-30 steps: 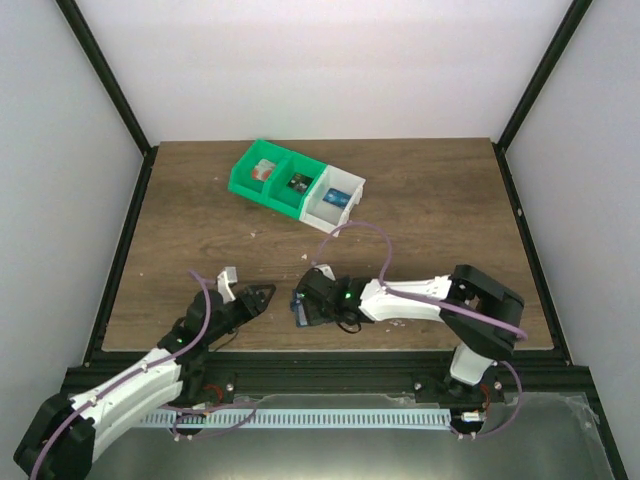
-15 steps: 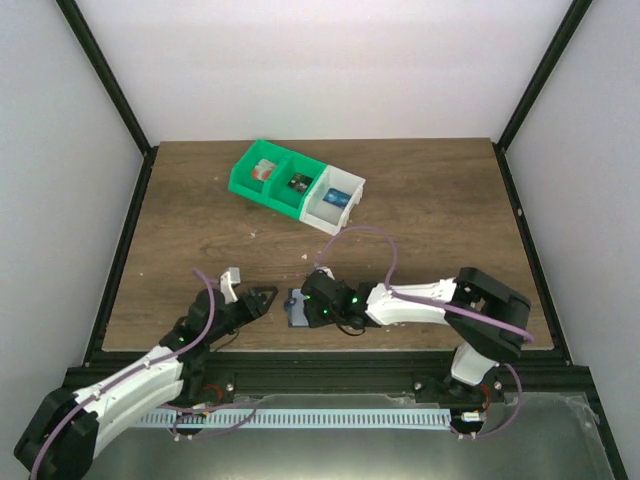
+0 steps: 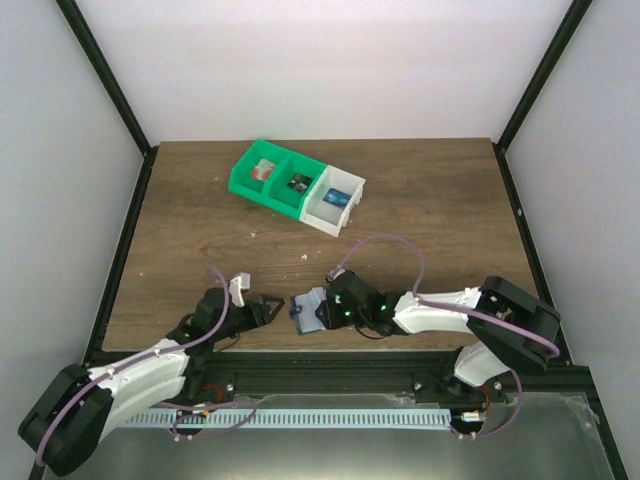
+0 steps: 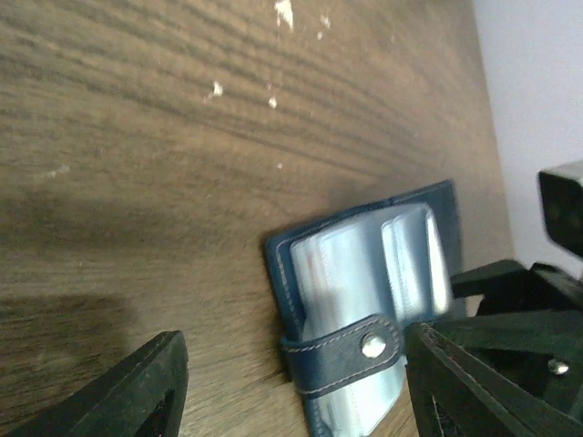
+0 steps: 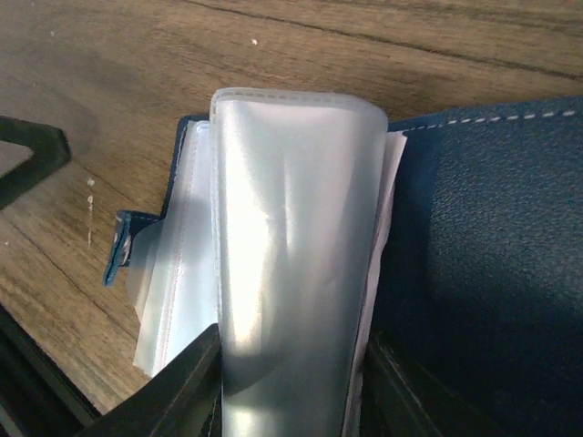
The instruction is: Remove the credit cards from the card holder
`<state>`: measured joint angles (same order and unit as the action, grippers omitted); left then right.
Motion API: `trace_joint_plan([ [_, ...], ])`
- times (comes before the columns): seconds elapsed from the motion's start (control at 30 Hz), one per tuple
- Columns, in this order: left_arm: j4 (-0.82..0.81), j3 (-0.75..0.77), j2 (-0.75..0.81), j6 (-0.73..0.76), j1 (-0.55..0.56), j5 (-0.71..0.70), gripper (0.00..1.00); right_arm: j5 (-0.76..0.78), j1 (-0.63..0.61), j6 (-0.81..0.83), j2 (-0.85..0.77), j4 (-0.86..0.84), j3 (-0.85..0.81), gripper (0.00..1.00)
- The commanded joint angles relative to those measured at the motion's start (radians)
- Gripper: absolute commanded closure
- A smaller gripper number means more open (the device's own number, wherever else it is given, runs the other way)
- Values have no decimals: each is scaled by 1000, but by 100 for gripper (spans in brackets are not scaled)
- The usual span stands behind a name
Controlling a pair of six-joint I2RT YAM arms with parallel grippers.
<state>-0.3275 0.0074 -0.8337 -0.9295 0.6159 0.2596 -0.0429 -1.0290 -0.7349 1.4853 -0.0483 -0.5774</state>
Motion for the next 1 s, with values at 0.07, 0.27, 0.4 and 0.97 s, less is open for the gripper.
trace_joint_plan([
  [0.07,-54,28,-126,99,12,73,28,-43,4,8,-11,-68,9,62],
  [0.27,-146,72,-301,69,134,10,25,-48,4,6,-6,-79,11,62],
  [0.4,-212,76,-387,34,145,-15,27,-48,4,2,-12,-82,11,62],
  [0.97,-109,96,-374,21,163,-68,46,-53,5,-11,-21,-114,33,62],
])
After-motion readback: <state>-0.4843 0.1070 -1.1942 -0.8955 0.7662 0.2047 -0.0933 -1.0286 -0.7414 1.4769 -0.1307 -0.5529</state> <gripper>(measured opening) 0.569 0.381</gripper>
